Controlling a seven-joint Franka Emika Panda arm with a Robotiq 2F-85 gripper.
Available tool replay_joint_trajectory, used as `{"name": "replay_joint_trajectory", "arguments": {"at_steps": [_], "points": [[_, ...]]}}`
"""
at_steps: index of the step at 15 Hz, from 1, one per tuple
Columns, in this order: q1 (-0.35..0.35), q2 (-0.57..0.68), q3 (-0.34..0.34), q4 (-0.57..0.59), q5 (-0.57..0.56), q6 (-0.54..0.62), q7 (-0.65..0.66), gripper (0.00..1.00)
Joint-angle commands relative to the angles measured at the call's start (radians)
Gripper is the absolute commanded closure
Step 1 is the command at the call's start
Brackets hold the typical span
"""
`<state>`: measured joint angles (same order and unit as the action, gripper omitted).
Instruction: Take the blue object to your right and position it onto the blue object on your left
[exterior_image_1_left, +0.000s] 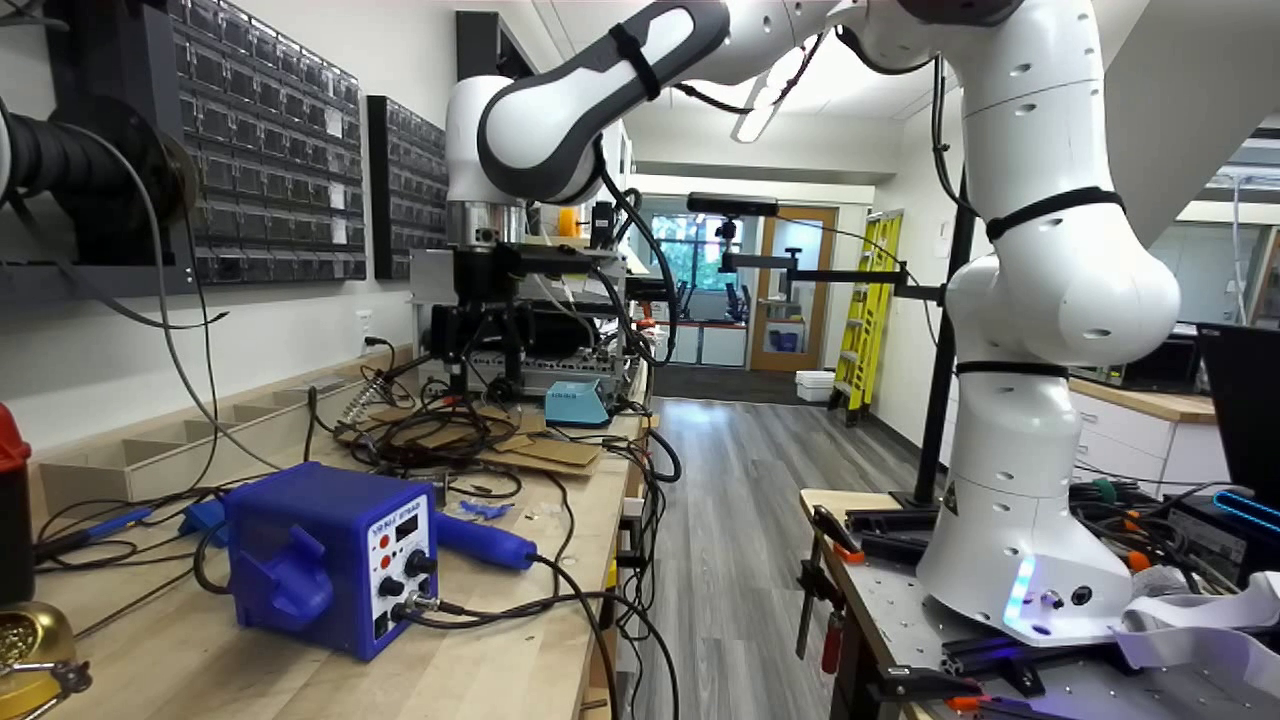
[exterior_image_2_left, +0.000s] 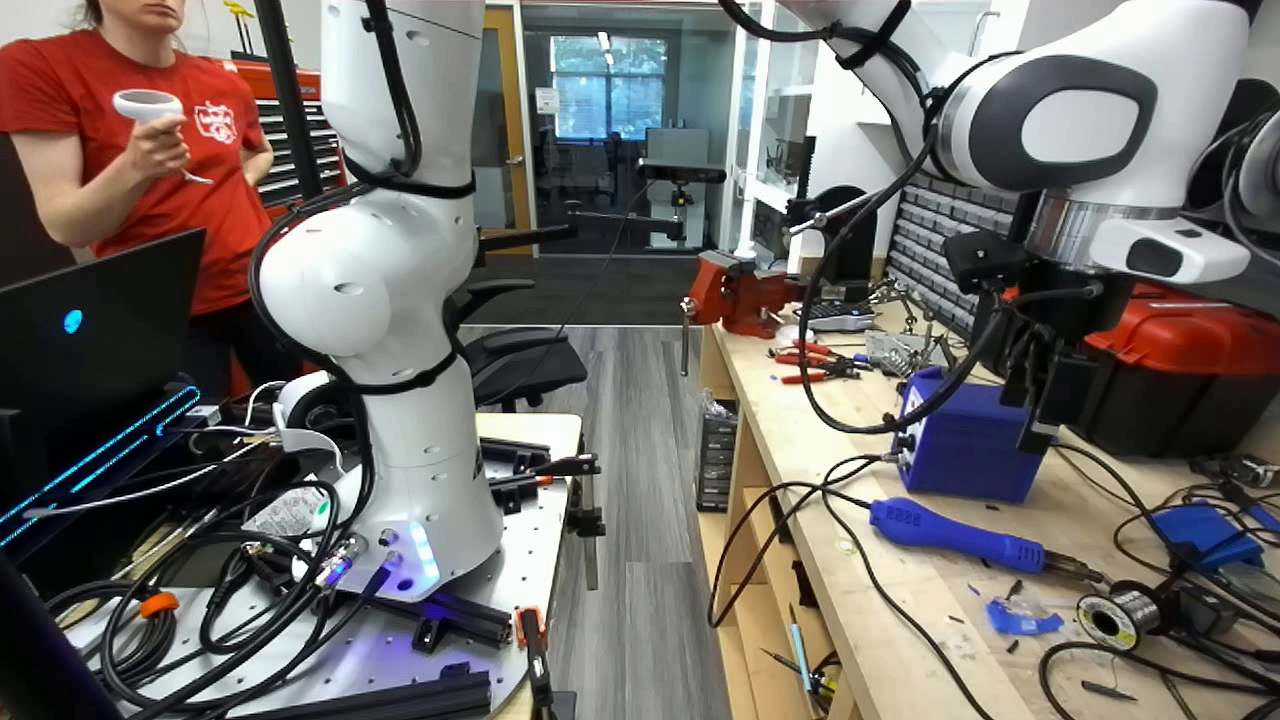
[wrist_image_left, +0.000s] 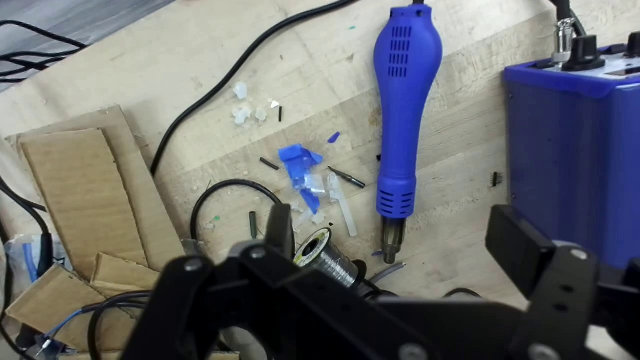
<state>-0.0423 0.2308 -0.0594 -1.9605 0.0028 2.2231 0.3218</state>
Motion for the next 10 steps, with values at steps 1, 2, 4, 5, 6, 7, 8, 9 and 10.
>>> {"name": "replay_joint_trajectory", "arguments": {"at_steps": [1, 2, 4, 5, 6, 7, 8, 9, 10], "points": [[0.008, 0.009, -0.004, 0.003, 0.010, 0.002, -0.007, 0.00], [0.009, 0.016, -0.003, 0.004, 0.011, 0.003, -0.007, 0.00], [0.011, 0.033, 0.001, 0.009, 0.017, -0.001, -0.018, 0.00], [0.012, 0.041, 0.004, 0.011, 0.023, -0.003, -0.024, 0.00], [0.013, 0.050, 0.006, 0.013, 0.027, -0.004, -0.032, 0.00], [0.013, 0.058, 0.010, 0.015, 0.035, -0.005, -0.044, 0.00], [0.014, 0.066, 0.013, 0.016, 0.041, -0.006, -0.053, 0.00], [0.015, 0.072, 0.015, 0.016, 0.046, -0.004, -0.063, 0.00], [0.015, 0.077, 0.019, 0.014, 0.053, 0.001, -0.072, 0.00]]}}
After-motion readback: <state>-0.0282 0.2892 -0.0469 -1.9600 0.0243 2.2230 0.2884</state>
